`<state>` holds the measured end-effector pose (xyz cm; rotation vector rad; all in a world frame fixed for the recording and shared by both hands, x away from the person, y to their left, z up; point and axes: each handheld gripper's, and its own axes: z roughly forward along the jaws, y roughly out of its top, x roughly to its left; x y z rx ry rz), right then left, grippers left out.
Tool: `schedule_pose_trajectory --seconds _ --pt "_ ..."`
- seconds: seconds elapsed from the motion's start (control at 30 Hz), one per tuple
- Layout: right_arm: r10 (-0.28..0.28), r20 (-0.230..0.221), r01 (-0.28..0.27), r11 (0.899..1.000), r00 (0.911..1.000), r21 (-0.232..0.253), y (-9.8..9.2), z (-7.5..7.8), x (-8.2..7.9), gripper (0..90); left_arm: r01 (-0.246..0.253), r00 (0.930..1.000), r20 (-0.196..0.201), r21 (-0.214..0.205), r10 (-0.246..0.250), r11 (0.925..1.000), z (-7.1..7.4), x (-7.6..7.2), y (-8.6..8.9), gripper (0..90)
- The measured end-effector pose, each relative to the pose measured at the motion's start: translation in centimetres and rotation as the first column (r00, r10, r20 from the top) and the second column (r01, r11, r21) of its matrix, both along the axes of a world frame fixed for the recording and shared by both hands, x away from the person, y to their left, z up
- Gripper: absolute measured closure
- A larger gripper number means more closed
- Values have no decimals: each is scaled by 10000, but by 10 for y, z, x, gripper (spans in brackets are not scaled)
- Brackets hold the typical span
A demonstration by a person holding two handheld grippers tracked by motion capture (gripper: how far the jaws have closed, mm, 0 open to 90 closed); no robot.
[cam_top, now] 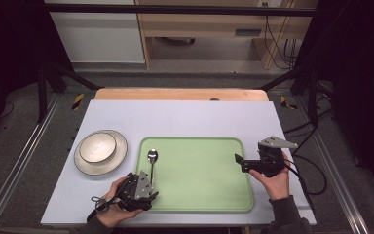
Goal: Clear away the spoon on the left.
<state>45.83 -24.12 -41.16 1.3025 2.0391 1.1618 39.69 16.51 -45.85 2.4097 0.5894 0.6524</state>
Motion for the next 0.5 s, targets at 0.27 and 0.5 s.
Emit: schedule_pose_trajectory --seconds 0.27,0.5 --pt "-33 17 33 10000 10000 -4 0 0 0 23 41 10000 -53 -34 -41 10000 1 -1 0 271" --pt "-46 5 46 10000 10000 -26 0 0 0 17 71 9999 -85 -134 -72 9999 3 -2 0 247"
